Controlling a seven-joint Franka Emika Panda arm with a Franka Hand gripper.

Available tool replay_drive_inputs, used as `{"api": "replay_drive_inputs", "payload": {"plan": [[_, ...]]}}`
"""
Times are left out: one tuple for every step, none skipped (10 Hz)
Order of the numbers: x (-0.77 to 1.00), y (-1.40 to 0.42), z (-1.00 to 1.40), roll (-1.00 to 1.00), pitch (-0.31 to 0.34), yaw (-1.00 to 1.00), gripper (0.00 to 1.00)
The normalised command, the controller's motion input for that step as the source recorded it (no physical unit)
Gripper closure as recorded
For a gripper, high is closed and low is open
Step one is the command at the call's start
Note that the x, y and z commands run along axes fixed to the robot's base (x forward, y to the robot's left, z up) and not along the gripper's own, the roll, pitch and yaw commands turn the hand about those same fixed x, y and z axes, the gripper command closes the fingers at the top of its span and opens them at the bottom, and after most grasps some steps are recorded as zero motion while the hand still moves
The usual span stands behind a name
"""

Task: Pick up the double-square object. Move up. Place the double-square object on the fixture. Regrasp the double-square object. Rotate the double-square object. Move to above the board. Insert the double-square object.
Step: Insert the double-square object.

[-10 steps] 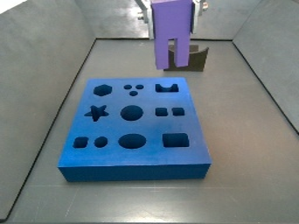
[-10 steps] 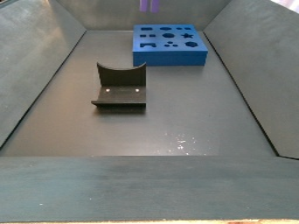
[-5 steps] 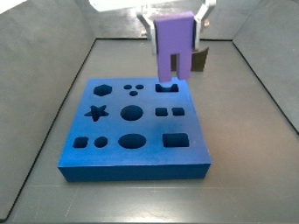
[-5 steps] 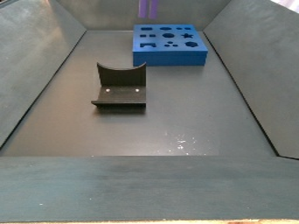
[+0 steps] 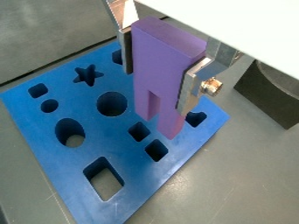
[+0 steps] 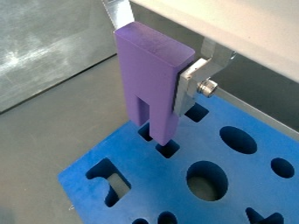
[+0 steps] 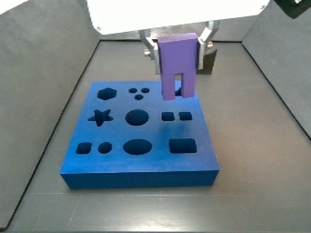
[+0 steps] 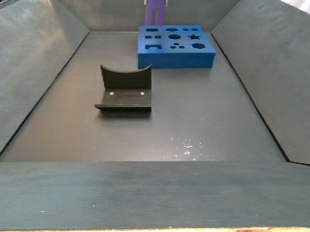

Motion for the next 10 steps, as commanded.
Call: {"api": "replay_drive_inputs", "payload": {"plan": [[0.00,-0.17,-0.32,0.03,-0.174,0.00,1.00],[0.06,-0.20,-0.36,0.05,-0.186,0.00,1.00],[0.06,-0.18,-0.37,0.07,-0.154,0.00,1.00],[0.00,-0.12,-0.37,0.12,-0.103,0.04,1.00],[0.00,-0.06,-0.39,0.20,-0.020,0.10,1.00],[0.00,-0.05,-0.40,0.23,0.000,0.13,1.00],[0.00,-0.05,-0.35,0.13,-0.011,0.11,1.00],[0.07,-0.07,-0.29,0.05,-0.051,0.07,1.00],[0.15,-0.08,-0.25,0.05,-0.060,0.00,1.00],[0.18,-0.07,-0.31,0.08,-0.106,0.00,1.00]]}}
